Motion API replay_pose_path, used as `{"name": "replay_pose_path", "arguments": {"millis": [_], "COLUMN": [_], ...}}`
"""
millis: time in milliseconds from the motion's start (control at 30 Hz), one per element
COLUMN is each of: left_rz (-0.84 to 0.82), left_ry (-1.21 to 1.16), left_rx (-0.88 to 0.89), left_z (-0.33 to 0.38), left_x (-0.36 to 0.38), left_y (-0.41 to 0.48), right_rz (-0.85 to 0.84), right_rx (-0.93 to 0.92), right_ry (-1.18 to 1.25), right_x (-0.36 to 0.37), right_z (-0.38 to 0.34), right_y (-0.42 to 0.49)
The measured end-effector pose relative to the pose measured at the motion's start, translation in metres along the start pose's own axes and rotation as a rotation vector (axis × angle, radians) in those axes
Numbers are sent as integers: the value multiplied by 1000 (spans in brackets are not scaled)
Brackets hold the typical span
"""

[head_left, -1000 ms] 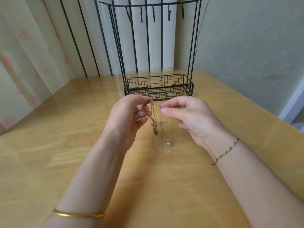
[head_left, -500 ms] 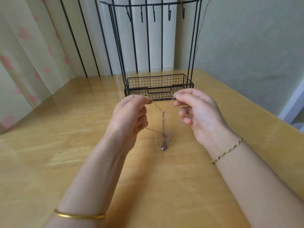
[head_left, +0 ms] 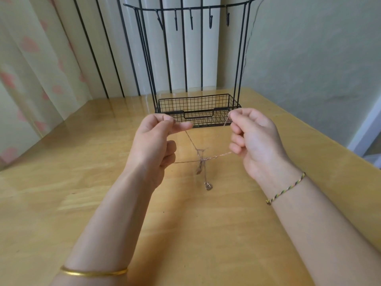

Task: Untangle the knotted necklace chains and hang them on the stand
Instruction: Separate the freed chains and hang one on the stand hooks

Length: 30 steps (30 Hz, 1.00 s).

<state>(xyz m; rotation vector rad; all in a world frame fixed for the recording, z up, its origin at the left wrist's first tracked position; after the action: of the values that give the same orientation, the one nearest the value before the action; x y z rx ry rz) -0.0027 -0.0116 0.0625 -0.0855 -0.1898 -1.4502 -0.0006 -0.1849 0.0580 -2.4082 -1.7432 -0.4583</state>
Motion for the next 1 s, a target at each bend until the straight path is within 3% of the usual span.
{"name": "replay_pose_path", "arguments": {"millis": [167, 267, 500, 600, 833, 1000], "left_rz": [43, 79, 204, 237, 312, 246], "left_ry": [47, 84, 77, 145, 489, 913], "left_rx": [108, 188, 272, 290, 385, 412], "left_z": [10, 15, 20, 18, 17, 8], "left_x": [-3, -5, -21, -25, -38, -33], "left_y": [-2, -2, 5, 8, 12, 15], "right_rz": [-47, -55, 46, 29, -44, -42], "right_rx": [-234, -277, -284, -247, 310, 339], "right_ry": [-628, -916, -1081, -935, -13, 170], "right_x": [-3, -1, -13, -16, -20, -18], "right_z": [-8, -5, -4, -7, 7, 9], "right_y": [0, -1, 8, 11, 15, 15]}}
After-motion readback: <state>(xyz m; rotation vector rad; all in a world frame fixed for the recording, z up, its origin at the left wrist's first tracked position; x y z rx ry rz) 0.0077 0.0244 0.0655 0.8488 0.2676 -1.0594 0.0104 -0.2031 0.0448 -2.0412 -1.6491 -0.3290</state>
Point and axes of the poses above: each hand's wrist, its own y-axis towards the middle knuckle, its own x-axis out of the palm, z = x × y, the point moved 5 cm from there along y, towards the middle knuckle, and after that the axes turned 3 degrees about z, right-handed, at the moved point
